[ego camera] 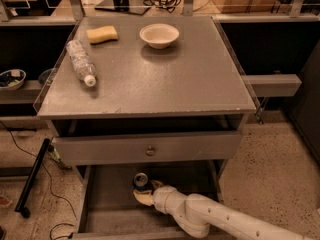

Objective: Place pepsi can into middle drawer

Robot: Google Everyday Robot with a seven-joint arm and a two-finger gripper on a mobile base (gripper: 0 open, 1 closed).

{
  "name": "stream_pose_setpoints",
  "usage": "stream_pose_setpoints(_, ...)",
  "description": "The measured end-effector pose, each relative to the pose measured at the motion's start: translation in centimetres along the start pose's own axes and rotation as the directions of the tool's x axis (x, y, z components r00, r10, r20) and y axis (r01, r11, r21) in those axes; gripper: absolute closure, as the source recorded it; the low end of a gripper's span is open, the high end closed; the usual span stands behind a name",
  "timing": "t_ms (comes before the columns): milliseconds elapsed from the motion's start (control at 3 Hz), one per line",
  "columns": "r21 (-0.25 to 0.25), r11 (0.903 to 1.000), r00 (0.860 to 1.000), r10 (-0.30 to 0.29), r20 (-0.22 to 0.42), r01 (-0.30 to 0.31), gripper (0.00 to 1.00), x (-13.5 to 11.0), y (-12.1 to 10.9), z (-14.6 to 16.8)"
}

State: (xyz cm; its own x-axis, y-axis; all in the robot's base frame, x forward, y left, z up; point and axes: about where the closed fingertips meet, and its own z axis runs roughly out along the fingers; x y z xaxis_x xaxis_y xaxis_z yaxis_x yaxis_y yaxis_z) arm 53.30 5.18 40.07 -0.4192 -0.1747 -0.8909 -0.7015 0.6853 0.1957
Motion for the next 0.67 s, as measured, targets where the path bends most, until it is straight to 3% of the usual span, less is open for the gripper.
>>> stream_pose_setpoints(667,0.000,1.0000,1.000,0.000,0.000,0.000,0.14,0.00,0.00,0.00)
